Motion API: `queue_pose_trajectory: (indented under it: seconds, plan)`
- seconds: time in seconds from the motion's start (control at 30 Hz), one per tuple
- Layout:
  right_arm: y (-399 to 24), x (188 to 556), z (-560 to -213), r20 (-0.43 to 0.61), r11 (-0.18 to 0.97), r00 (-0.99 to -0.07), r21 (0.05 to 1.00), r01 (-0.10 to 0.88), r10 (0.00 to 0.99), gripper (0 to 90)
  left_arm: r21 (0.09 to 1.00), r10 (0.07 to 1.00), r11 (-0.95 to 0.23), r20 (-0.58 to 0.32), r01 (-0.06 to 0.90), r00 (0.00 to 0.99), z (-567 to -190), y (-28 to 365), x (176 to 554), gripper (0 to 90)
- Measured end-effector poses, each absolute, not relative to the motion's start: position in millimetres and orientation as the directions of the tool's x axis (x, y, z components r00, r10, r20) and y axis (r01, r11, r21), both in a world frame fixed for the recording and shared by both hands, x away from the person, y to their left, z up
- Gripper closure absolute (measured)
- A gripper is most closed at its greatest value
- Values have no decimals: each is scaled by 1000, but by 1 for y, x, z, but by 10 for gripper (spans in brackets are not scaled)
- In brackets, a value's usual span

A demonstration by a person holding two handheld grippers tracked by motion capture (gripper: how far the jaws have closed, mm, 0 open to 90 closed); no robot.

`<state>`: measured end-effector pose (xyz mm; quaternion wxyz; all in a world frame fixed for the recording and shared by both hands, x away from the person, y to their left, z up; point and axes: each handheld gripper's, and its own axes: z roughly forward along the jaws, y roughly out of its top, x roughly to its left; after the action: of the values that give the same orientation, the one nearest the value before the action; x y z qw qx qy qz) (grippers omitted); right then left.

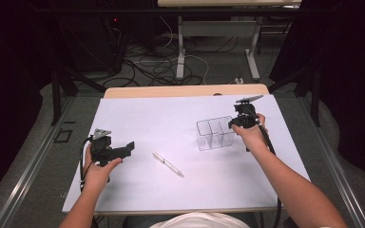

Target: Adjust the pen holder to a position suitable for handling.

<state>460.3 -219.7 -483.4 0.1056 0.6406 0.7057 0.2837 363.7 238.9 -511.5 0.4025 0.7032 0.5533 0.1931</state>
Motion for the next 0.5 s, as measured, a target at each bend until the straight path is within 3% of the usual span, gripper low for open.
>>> queue_pose_trajectory:
  seconds: [0.23, 0.37, 0.5]
  plan:
    - [-223, 451, -487, 274, -9, -164, 537, 844, 948, 800, 780, 934, -62, -175, 623, 312, -512, 238, 364, 17]
    - [-228, 444, -484, 339, -35, -182, 546, 837, 923, 701, 779, 934, -66, -172, 624, 313, -512, 238, 364, 17]
    - [-228, 439, -482, 332, -21, -215, 583, 812, 918, 667, 779, 934, -64, -173, 623, 312, -512, 237, 364, 18]
